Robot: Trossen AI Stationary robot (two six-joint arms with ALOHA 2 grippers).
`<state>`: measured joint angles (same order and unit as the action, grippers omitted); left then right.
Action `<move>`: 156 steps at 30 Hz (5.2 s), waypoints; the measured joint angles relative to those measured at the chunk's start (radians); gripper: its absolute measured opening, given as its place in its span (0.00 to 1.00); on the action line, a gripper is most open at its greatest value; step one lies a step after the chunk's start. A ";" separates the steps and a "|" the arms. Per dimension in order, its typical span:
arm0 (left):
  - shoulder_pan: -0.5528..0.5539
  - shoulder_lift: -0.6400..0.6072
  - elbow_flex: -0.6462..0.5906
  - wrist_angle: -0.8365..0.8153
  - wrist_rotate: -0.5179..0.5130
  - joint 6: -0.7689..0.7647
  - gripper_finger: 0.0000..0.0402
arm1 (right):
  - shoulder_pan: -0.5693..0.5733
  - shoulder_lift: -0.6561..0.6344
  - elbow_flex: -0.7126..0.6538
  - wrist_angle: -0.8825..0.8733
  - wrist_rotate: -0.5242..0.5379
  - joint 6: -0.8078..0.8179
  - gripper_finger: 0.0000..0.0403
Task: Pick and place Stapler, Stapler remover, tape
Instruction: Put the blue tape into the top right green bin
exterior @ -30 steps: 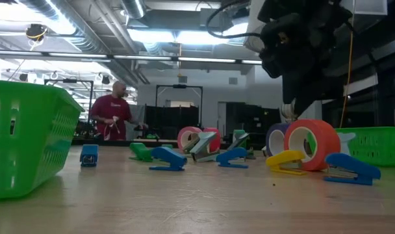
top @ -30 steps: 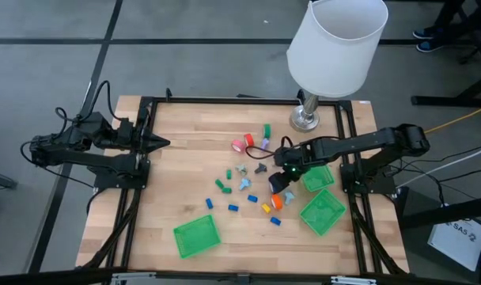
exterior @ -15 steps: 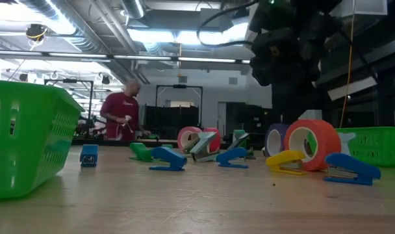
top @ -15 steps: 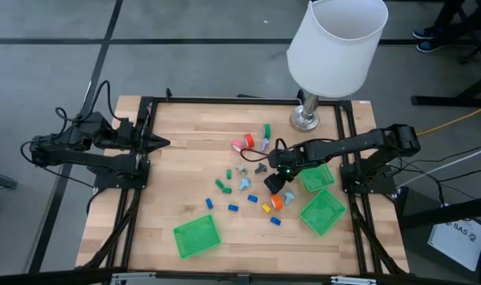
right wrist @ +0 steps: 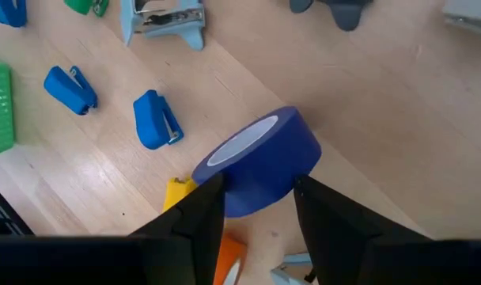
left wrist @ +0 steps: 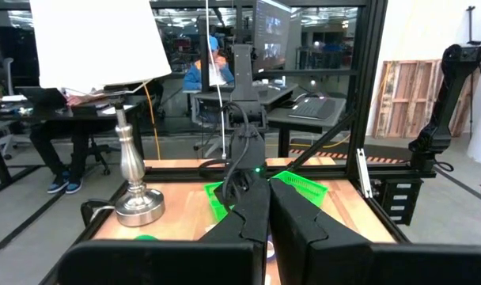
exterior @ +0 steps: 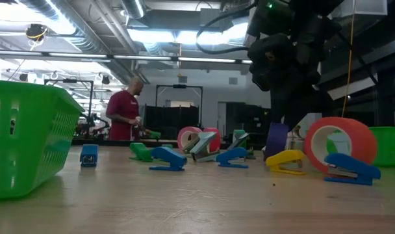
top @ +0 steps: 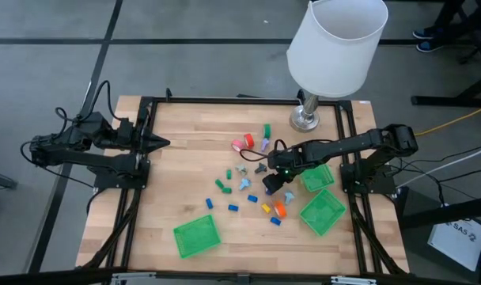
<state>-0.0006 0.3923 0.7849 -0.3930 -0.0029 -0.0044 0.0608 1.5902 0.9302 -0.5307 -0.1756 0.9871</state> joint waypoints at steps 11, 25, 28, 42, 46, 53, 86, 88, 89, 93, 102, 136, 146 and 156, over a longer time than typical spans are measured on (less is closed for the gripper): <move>0.000 0.000 0.000 0.000 0.000 0.000 0.02 | -0.065 0.004 -0.003 0.048 -0.037 -0.174 0.39; 0.000 0.000 0.000 0.000 0.000 0.000 0.02 | -0.073 0.004 0.157 -0.173 -0.052 -0.094 0.39; 0.000 0.000 0.000 0.000 0.000 0.000 0.01 | -0.048 0.004 0.158 -0.173 -0.031 0.018 0.39; 0.000 0.000 0.000 0.000 0.000 0.000 0.02 | 0.015 0.052 0.159 -0.109 0.042 0.053 0.39; 0.000 0.000 0.000 0.000 0.000 0.000 0.02 | 0.011 0.050 0.160 -0.101 0.038 0.055 0.39; 0.000 0.000 0.000 0.000 0.000 0.000 0.02 | 0.059 0.051 0.160 -0.096 0.081 0.189 0.41; 0.000 0.000 0.000 0.000 0.000 0.000 0.02 | 0.106 0.112 0.160 -0.121 0.162 0.288 0.31; 0.000 0.000 0.000 0.000 0.000 0.000 0.02 | 0.106 0.087 0.160 -0.152 0.179 0.255 0.25; 0.000 0.000 0.000 0.000 0.000 0.000 0.02 | 0.106 0.077 0.160 -0.167 0.184 0.238 0.25; 0.000 0.000 0.000 0.000 0.000 0.000 0.01 | 0.106 0.021 0.160 -0.242 0.219 0.179 0.25; 0.000 0.000 0.000 0.000 0.000 0.000 0.02 | 0.093 -0.218 0.160 -0.430 0.283 -0.153 0.25; 0.000 0.000 0.000 0.000 0.000 0.000 0.01 | -0.119 -0.277 0.087 -0.707 0.367 -1.179 0.26; 0.000 0.000 0.000 0.000 0.000 0.000 0.01 | -0.130 -0.277 -0.033 -0.638 0.367 -1.152 0.29; 0.000 0.000 0.000 0.000 0.000 0.000 0.01 | -0.130 -0.277 -0.126 -0.517 0.366 -1.156 0.32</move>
<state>-0.0003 0.3920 0.7845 -0.3931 -0.0029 -0.0044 -0.0692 1.3132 0.8046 -1.0475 0.1905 -0.1686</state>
